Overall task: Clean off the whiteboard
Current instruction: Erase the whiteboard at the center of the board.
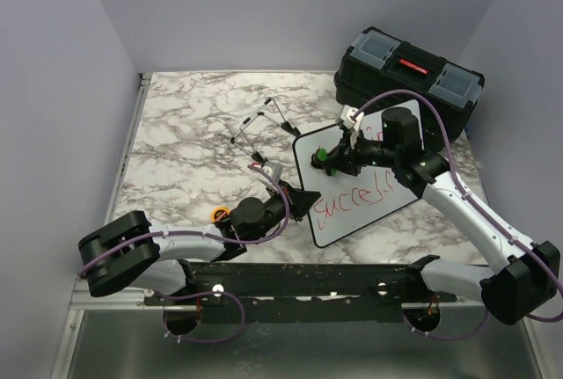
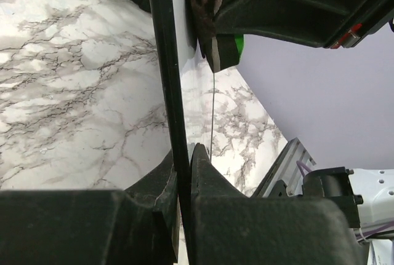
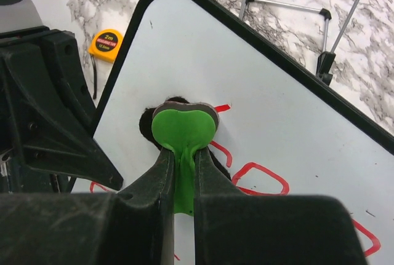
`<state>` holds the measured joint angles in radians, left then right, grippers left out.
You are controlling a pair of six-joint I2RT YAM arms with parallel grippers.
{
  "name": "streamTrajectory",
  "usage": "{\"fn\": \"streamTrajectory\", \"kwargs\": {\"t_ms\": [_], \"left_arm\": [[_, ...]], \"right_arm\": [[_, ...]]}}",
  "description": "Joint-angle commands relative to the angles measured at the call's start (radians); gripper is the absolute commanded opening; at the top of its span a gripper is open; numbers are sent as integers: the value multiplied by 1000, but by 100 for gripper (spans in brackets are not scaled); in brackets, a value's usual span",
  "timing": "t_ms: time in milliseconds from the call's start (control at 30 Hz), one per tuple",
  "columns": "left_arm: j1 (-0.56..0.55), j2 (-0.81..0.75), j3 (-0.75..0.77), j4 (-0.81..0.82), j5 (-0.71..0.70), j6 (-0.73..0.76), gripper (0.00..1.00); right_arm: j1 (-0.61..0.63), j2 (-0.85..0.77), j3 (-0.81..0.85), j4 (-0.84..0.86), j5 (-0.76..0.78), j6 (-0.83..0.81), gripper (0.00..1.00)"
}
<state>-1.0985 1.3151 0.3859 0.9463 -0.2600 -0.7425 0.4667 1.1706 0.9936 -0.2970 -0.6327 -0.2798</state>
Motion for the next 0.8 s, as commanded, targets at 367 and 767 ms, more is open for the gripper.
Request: {"fn": "streamTrajectory", "kwargs": {"t_ms": [367,767], "left_arm": [[77,47,-40,138,155,50,0],[88,24,1,58,191,39,0]], "right_arm": [[-11,52,198,-107,-30,-42,1],[-9,48,84,-80,71,-51,1]]}}
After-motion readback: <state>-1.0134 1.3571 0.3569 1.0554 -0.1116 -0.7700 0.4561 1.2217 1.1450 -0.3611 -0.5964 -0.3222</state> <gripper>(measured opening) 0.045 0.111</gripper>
